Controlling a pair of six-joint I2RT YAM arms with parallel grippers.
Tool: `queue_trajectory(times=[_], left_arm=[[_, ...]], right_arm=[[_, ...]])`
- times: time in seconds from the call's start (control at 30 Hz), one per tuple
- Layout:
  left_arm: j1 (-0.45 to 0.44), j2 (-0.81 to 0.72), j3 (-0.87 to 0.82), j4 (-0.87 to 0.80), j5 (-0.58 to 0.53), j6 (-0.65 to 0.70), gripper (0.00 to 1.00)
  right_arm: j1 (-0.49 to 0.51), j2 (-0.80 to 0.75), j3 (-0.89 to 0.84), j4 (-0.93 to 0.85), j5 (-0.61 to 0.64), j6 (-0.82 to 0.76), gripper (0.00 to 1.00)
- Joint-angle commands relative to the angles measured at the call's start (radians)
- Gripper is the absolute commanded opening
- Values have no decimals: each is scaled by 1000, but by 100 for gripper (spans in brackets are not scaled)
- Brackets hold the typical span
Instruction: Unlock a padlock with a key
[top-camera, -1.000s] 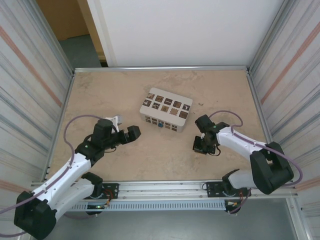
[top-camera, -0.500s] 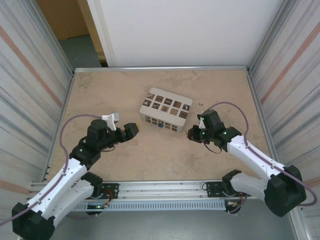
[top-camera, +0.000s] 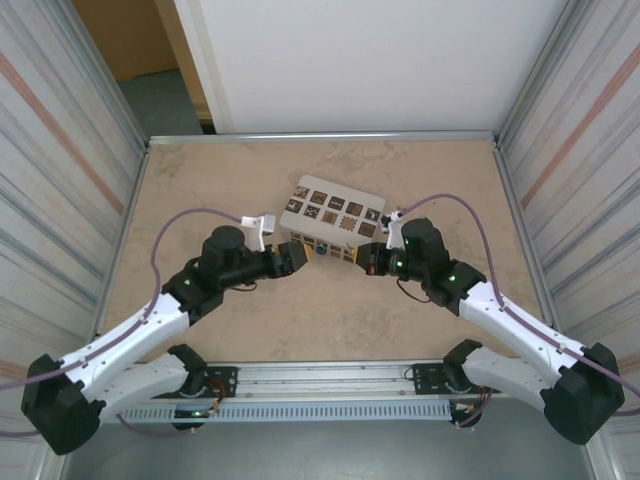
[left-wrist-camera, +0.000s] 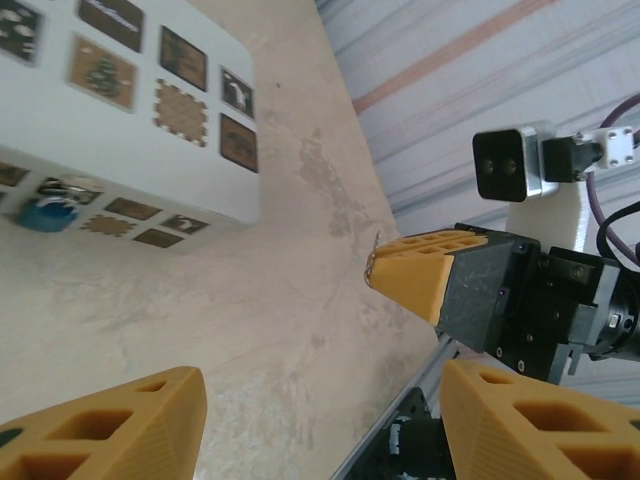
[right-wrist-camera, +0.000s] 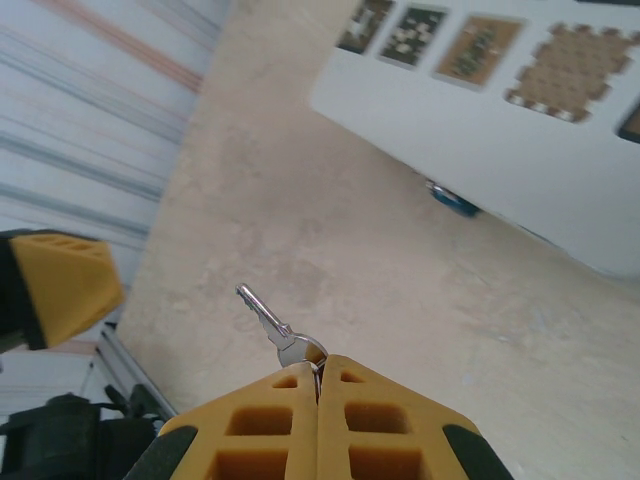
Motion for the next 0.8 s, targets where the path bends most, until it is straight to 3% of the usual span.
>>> queue_trajectory(times=[0.0, 0.47, 0.77], left_arm=[[-36, 53, 64, 79, -2, 13, 60], [-98, 206, 103, 184, -10, -38, 54], [-105, 225, 111, 198, -12, -44, 43]], right_arm=[[28, -21, -19, 75, 1, 4, 0], [102, -47, -32, 80, 7, 16, 0], [109, -57, -29, 72, -4, 11, 0]])
